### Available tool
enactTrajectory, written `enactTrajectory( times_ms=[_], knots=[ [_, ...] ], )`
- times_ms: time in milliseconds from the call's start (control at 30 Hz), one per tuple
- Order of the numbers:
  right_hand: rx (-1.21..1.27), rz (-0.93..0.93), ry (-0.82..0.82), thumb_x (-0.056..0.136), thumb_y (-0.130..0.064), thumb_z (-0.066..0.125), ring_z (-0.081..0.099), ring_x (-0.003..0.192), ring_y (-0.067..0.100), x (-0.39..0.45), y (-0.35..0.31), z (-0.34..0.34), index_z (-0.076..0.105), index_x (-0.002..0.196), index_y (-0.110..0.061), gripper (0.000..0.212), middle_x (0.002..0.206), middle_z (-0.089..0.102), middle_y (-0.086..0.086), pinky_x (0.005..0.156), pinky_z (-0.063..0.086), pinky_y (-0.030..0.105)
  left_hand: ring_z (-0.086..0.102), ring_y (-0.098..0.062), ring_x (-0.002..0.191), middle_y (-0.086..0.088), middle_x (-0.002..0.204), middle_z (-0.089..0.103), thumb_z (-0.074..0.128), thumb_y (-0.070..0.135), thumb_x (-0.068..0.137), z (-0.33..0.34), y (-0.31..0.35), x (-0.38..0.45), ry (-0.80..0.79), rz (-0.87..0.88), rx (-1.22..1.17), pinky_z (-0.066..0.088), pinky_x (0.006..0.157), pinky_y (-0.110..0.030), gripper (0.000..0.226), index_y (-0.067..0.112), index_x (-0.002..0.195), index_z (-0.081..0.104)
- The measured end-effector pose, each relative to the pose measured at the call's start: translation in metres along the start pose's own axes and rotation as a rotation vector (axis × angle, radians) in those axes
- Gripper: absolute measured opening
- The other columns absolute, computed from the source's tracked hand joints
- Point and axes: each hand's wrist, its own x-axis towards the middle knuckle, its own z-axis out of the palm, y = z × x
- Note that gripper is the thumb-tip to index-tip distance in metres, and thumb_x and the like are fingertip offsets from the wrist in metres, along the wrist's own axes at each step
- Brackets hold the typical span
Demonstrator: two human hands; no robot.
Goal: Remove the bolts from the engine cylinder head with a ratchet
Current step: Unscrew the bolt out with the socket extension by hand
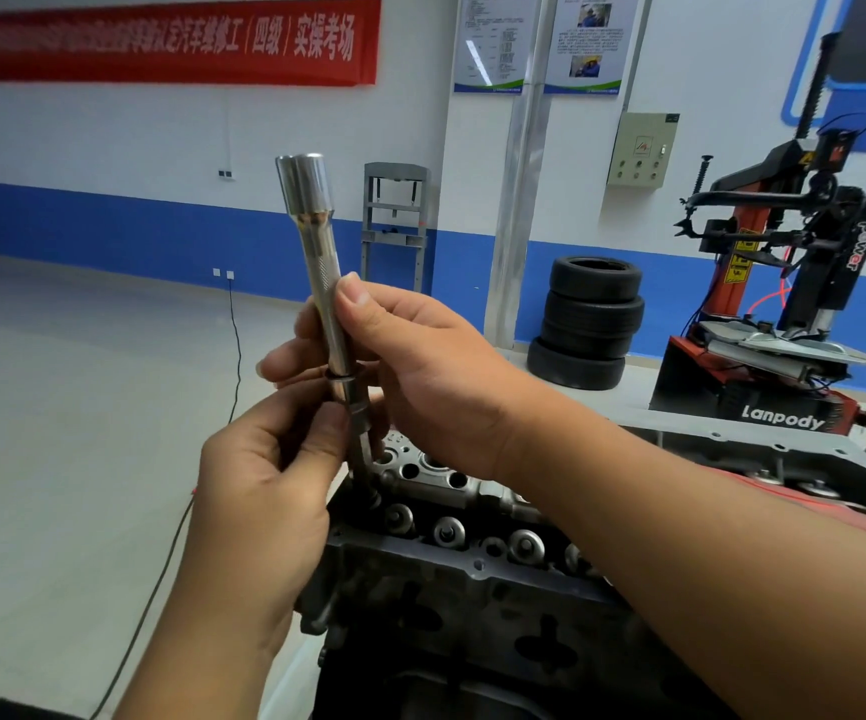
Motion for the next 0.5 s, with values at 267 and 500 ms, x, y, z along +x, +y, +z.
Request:
enactTrajectory(
  times_ms=[267,500],
  knots=[
    [0.004,-0.047,0.004,0.101,-0.036,0.056,0.072,0.086,0.025,0.0009,0.0047,-0.0001,0.056,0.096,-0.02,0.017,0.098,0.076,0.011,0.074,0.057,0.037,0.078,-0.011,0.085,0.007,0.088,0.08,0.086,0.055,0.072,0.001,0.0005,-0.0008,0.068,0.048,0.046,0.059,0.076,-0.031,0.025,0.043,0.093,0.079],
    [-0.022,-0.028,0.028,0.109,-0.039,0.046,0.068,0.084,0.021,0.0,0.001,0.0001,0.061,0.096,-0.018,0.028,0.096,0.076,0.008,0.07,0.054,0.032,0.078,-0.02,0.087,0.001,0.093,0.081,0.069,0.036,0.092,0.0013,0.0017,-0.0007,-0.01,0.031,-0.01,0.061,0.08,-0.034,0.013,0.039,0.098,0.08]
  ],
)
